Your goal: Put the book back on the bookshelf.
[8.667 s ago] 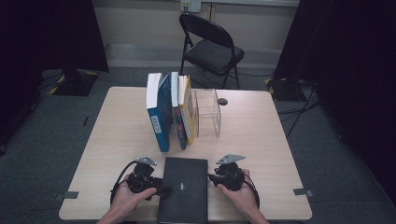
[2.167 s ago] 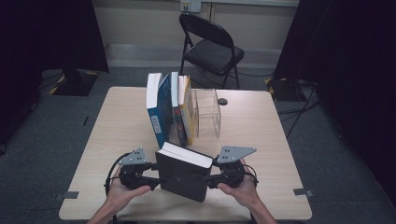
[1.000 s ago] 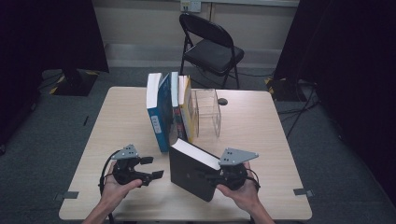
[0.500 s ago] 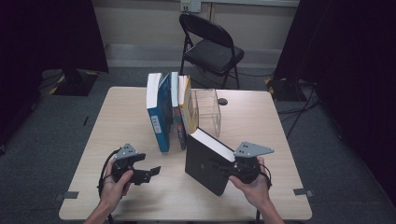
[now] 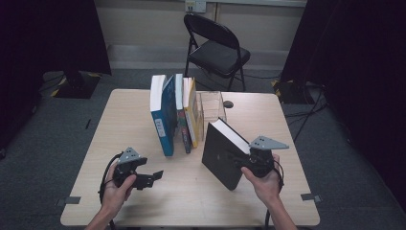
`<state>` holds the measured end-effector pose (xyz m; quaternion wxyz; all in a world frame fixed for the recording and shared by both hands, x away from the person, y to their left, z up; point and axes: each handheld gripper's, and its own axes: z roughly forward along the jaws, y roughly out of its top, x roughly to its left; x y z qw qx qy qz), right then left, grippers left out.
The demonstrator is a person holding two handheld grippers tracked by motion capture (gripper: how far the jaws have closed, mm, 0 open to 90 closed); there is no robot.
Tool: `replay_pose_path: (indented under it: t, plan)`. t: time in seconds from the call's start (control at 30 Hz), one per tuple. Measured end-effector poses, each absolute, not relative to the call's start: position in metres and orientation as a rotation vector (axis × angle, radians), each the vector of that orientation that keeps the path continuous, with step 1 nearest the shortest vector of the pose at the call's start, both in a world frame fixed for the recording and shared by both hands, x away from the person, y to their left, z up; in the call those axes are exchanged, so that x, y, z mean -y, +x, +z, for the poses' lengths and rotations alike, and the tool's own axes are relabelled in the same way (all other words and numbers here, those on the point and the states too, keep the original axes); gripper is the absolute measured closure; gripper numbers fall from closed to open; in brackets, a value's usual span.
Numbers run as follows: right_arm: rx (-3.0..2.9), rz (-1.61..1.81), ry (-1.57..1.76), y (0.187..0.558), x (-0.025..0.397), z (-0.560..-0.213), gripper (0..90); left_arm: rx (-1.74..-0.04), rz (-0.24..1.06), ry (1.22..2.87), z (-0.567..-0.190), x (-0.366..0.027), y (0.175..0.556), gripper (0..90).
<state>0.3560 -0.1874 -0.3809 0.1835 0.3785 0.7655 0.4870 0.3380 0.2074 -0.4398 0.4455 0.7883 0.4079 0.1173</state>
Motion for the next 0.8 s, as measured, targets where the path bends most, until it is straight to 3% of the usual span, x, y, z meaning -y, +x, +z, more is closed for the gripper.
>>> replay_pose_path:
  t: [0.8]
  plan:
    - [-2.074,1.304,1.187,0.387,0.182,-0.379,52.4,-1.021,0.291,1.968,-0.44,-0.207,0.339,18.4]
